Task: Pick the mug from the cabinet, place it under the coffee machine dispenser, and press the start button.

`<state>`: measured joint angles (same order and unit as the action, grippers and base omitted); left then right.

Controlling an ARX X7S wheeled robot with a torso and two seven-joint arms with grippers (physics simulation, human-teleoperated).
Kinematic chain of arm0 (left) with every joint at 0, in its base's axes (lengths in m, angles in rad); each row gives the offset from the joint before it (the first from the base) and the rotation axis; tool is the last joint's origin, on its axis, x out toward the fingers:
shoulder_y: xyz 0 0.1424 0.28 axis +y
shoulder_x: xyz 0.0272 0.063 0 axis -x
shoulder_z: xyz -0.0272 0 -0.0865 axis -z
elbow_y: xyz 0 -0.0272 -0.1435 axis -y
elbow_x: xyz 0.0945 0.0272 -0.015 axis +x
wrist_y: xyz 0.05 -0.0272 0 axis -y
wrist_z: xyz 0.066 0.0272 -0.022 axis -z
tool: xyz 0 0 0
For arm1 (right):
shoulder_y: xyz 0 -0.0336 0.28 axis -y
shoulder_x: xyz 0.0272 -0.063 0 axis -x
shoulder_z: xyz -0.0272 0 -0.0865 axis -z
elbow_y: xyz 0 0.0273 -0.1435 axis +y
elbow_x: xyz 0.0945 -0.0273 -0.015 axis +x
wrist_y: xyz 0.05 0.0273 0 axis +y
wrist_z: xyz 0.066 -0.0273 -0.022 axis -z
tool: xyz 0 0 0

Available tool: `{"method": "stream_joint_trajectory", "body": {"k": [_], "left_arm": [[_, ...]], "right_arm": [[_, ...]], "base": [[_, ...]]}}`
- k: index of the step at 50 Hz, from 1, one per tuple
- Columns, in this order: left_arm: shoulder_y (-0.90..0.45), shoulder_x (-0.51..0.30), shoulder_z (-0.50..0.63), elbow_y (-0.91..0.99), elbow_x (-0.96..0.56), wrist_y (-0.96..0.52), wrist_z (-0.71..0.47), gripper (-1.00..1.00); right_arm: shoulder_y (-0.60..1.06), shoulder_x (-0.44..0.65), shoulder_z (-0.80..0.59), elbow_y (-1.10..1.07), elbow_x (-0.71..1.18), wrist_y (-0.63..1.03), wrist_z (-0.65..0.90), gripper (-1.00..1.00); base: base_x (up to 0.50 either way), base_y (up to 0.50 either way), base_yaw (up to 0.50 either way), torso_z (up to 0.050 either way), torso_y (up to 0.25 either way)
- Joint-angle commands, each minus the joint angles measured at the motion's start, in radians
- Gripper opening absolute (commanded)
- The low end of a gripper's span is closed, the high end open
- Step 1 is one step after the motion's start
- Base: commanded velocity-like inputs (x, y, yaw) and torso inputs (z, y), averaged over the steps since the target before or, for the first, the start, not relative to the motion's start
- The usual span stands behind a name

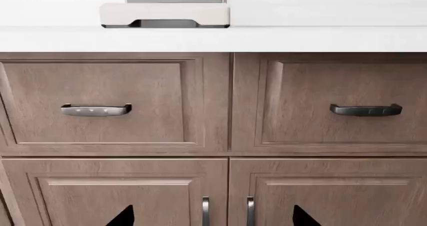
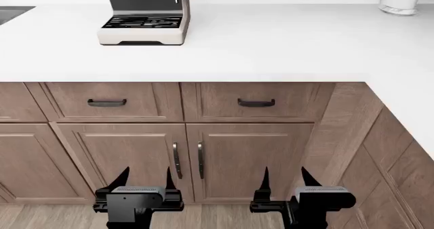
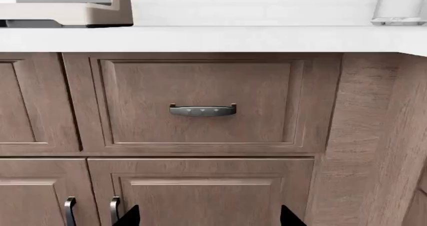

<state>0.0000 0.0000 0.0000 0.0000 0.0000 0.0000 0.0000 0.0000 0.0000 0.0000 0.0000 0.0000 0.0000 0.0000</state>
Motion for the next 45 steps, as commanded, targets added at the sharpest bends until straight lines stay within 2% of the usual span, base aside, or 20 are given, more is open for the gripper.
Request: {"method": "stream_joint_trajectory", "body": {"k": [1, 17, 24, 36, 39, 41, 43, 45], "left_arm": [[0.000, -0.016, 0.018, 0.003, -0.020, -0.009, -0.015, 1.00], [-0.002, -0.057, 0.067, -0.004, -0.059, 0.010, -0.054, 1.00], [-0.004, -0.072, 0.083, -0.002, -0.067, 0.005, -0.057, 1.00], [-0.002, -0.077, 0.092, -0.071, -0.097, 0.251, -0.044, 1.00], [0.191, -0.174, 0.042, 0.379, -0.190, -0.148, -0.095, 1.00], [0.239, -0.205, 0.009, 0.679, -0.238, -0.235, -0.112, 1.00], [0.049, -0.210, 0.017, 0.707, -0.271, -0.373, -0.130, 1.00], [-0.063, -0.210, 0.021, 0.679, -0.286, -0.430, -0.135, 1.00]], "right_arm": [[0.001, 0.016, -0.018, 0.002, 0.023, 0.002, 0.014, 1.00], [-0.004, 0.063, -0.072, -0.030, 0.044, 0.017, 0.055, 1.00], [-0.002, 0.091, -0.075, -0.144, 0.057, 0.107, 0.059, 1.00], [0.031, 0.134, -0.061, -0.397, 0.137, 0.301, 0.053, 1.00], [0.049, 0.145, -0.058, -0.461, 0.153, 0.354, 0.055, 1.00], [0.067, 0.151, -0.056, -0.495, 0.162, 0.389, 0.058, 1.00], [0.086, 0.156, -0.054, -0.519, 0.169, 0.417, 0.062, 1.00], [0.098, 0.161, -0.049, -0.541, 0.175, 0.437, 0.066, 1.00]], "base": [[0.00, 0.00, 0.00, 0.000, 0.000], [0.00, 0.00, 0.00, 0.000, 0.000], [0.00, 0.00, 0.00, 0.000, 0.000], [0.00, 0.00, 0.00, 0.000, 0.000], [0.00, 0.00, 0.00, 0.000, 0.000], [0.00, 0.00, 0.00, 0.000, 0.000], [0.00, 0.00, 0.00, 0.000, 0.000], [0.00, 0.00, 0.00, 0.000, 0.000]]}}
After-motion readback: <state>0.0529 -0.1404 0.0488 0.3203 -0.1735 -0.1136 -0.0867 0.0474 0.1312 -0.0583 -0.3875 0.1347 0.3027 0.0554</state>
